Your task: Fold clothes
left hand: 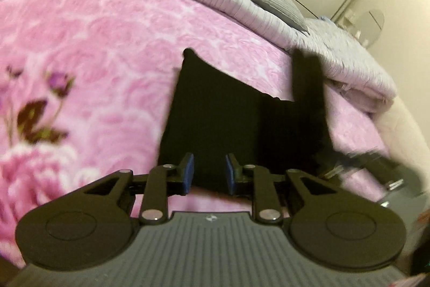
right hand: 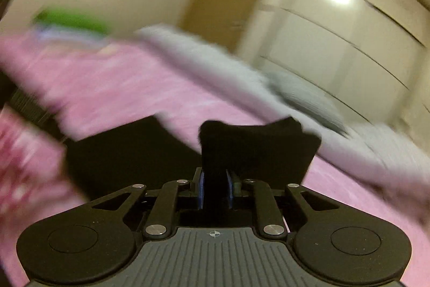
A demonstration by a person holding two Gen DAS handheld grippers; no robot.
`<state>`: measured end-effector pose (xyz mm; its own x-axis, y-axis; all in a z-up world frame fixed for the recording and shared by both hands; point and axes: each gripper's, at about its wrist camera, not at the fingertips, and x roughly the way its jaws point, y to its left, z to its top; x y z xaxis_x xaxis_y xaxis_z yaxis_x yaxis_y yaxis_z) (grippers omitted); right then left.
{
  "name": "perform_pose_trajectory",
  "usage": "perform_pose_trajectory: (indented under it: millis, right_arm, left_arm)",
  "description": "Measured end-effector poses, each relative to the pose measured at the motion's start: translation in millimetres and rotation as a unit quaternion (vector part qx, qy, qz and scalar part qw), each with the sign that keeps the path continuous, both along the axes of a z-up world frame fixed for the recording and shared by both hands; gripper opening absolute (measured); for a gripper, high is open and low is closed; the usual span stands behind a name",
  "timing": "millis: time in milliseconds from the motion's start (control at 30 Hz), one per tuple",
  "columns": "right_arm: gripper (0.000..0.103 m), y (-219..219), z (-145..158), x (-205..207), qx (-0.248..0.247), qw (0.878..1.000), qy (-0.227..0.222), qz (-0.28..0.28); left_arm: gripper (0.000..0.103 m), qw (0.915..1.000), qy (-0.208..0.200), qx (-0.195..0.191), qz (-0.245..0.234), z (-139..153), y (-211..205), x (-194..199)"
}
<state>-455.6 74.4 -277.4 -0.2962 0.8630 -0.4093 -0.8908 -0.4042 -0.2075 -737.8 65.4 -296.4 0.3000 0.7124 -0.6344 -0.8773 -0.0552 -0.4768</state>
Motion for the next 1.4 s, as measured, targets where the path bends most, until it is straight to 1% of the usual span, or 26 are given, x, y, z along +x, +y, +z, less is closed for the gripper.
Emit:
perform_pose_trajectory:
  millis: [33,100,133,167,200,267,333,433,467,500,533,567,633,667,700,733,800,900,967,1000,1033,1167,1233,1300,1333,1400]
  right_arm:
    - [0.019,-1.1,-1.4,2.2,-0.009,1.0,0.009,0.002]
    - [0.035,-3.4,-4.3,6.6,-0.027,0.999,0.027,0.005]
    - [0.053,-4.5,-5.7,8.9,-0.036,0.999,0.036,0.007]
    - [0.06,-5.6,-7.1,11.1,-0.045,0.998,0.045,0.009]
    - [0.06,-6.8,-8.5,13.3,-0.055,0.997,0.054,0.011]
    - [0.06,-9.0,-11.3,17.7,-0.073,0.995,0.072,0.014]
    - [0.06,-11.3,-14.2,22.2,-0.091,0.992,0.09,0.018]
    - [0.06,-14.7,-18.4,28.8,-0.118,0.986,0.116,0.023]
    - [0.06,-6.7,-20.5,46.2,-0.144,0.975,0.168,-0.007]
    - [0.06,5.0,-22.9,69.6,-0.176,0.955,0.235,-0.051]
    - [0.06,17.5,-31.3,93.0,-0.215,0.923,0.303,-0.1]
    - [0.06,28.2,-42.8,110.9,-0.251,0.889,0.356,-0.142]
    - [0.059,41.9,-62.3,129.8,-0.301,0.836,0.421,-0.181]
    - [0.059,46.4,-69.5,134.4,-0.315,0.818,0.443,-0.186]
    - [0.059,49.4,-74.1,134.8,-0.323,0.809,0.455,-0.187]
    - [0.059,51.4,-77.9,132.9,-0.329,0.804,0.458,-0.189]
    - [0.059,51.1,-79.6,137.5,-0.333,0.795,0.47,-0.191]
    - [0.059,54.4,-84.9,145.5,-0.339,0.778,0.488,-0.203]
    - [0.059,60.3,-85.8,147.5,-0.346,0.772,0.489,-0.213]
    - [0.059,64.3,-85.9,148.1,-0.349,0.769,0.49,-0.216]
    - [0.059,66.6,-86.1,148.2,-0.351,0.768,0.49,-0.218]
    - [0.059,70.6,-86.8,146.6,-0.352,0.771,0.484,-0.216]
    - [0.059,69.3,-85.3,147.2,-0.353,0.772,0.483,-0.215]
    - [0.059,69.6,-85.3,148.5,-0.356,0.77,0.484,-0.213]
    - [0.059,70.1,-85.2,148.6,-0.357,0.77,0.484,-0.212]
    - [0.059,71.7,-85.6,147.3,-0.358,0.773,0.479,-0.209]
  left_arm:
    - [0.02,1.0,-0.007,-0.001,0.002,-0.8,-2.8,-3.1]
    - [0.02,0.9998,-0.018,0.003,0.0,0.5,-6.3,-3.6]
    - [0.02,0.9997,-0.022,0.008,-0.003,2.4,-7.5,-2.1]
    - [0.022,0.9996,-0.025,0.014,-0.007,4.3,-8.7,-0.5]
    - [0.025,0.9993,-0.032,0.018,-0.01,5.6,-7.8,2.2]
    - [0.026,0.9981,-0.055,0.021,-0.019,5.9,-1.2,8.3]
    - [0.027,0.9946,-0.099,0.016,-0.025,2.4,10.0,10.9]
    - [0.032,0.9831,-0.181,0.01,-0.022,-4.3,29.0,9.8]
    - [0.033,0.9793,-0.202,0.008,-0.019,-6.0,35.5,9.4]
    - [0.036,0.975,-0.222,0.007,-0.016,-7.7,42.1,8.9]
    - [0.038,0.9721,-0.234,0.005,-0.017,-9.1,48.7,9.6]
    - [0.041,0.9721,-0.234,0.003,-0.021,-10.6,55.9,11.9]
    - [0.041,0.9787,-0.204,-0.012,-0.015,-15.1,67.7,17.4]
    - [0.042,0.9795,-0.199,-0.023,-0.015,-19.1,73.0,19.2]
    - [0.042,0.9781,-0.204,-0.036,-0.019,-24.4,78.2,20.1]
    - [0.042,0.9764,-0.209,-0.049,-0.023,-29.6,83.3,21.0]
    - [0.043,0.9685,-0.24,-0.063,-0.023,-40.1,91.8,20.5]
    - [0.044,0.9562,-0.285,-0.063,-0.021,-51.6,103.0,15.3]
    - [0.044,0.951,-0.302,-0.062,-0.024,-57.7,110.4,14.3]
    - [0.044,0.9511,-0.302,-0.06,-0.028,-59.8,113.9,14.8]
    - [0.044,0.9541,-0.292,-0.057,-0.038,-61.0,117.2,16.9]
    - [0.038,0.9745,-0.204,-0.043,-0.083,-56.9,126.1,34.1]
    - [0.038,0.9804,-0.17,-0.04,-0.092,-50.9,125.9,40.5]
    - [0.039,0.9822,-0.157,-0.042,-0.094,-48.7,124.7,43.4]
    - [0.039,0.9817,-0.16,-0.045,-0.093,-49.3,125.1,44.3]
    - [0.039,0.9769,-0.187,-0.056,-0.087,-54.2,126.7,45.8]
